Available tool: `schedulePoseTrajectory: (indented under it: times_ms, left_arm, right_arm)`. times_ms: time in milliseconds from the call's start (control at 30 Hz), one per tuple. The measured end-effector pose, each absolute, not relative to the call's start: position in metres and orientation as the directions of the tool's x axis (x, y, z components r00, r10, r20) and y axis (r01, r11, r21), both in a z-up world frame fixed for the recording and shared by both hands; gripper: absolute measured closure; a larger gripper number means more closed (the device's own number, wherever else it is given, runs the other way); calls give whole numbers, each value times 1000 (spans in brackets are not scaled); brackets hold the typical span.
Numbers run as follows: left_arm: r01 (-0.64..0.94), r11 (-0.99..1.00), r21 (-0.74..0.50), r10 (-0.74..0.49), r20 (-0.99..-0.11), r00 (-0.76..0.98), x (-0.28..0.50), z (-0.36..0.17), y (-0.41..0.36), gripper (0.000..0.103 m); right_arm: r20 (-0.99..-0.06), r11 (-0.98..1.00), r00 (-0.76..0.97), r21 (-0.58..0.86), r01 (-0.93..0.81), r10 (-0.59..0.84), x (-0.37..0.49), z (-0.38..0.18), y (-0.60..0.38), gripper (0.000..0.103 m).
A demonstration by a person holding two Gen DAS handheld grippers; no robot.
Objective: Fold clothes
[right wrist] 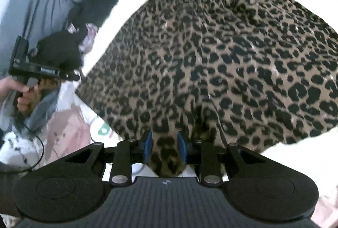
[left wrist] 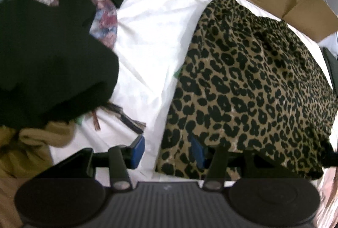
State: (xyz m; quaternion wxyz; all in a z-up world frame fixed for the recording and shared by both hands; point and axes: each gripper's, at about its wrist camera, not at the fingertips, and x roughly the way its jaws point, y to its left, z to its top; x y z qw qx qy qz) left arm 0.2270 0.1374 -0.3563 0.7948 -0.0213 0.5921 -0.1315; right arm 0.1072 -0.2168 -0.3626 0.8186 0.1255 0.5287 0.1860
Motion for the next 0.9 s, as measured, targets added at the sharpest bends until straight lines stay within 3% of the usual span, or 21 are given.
schedulePoseTrajectory:
  times_ms: [333,400,467,533,600,633,900]
  left_arm:
    - [158,951,-266,-300,-918,261,224,-381,143,54]
    - [165,950,-266,-301,-920,250,223,-384,144,61]
    - [160,948,-274,-306,-922,238,221,-388,146,77]
    - [161,946,-283,-315,-921,231,218,-389,149,86]
    - [163,940,-300,-332,-914,232,215,-388,152,91]
    - [169,937,-306,-339,-912,233,214,-387,153,95]
    - [214,934,-286,-337,-905,259,212,-368,158,99]
  right_arm:
    - [-857,891,278,454,8,434,102,-393,-224,67]
    - [-867,893,259,449,36,426,102,-401,-224,67]
    - [-868,889,248,456,49,431,100,-407,-222,68]
    - [-864,882,239,467,53,443,99,-410,-221,71]
    - [-864,882,235,468,52,445,98,-411,-221,91]
    - [-864,882,234,468,49,446,97,-411,-221,94]
    - [-843,864,214,503,-14,494,95,-407,-217,98]
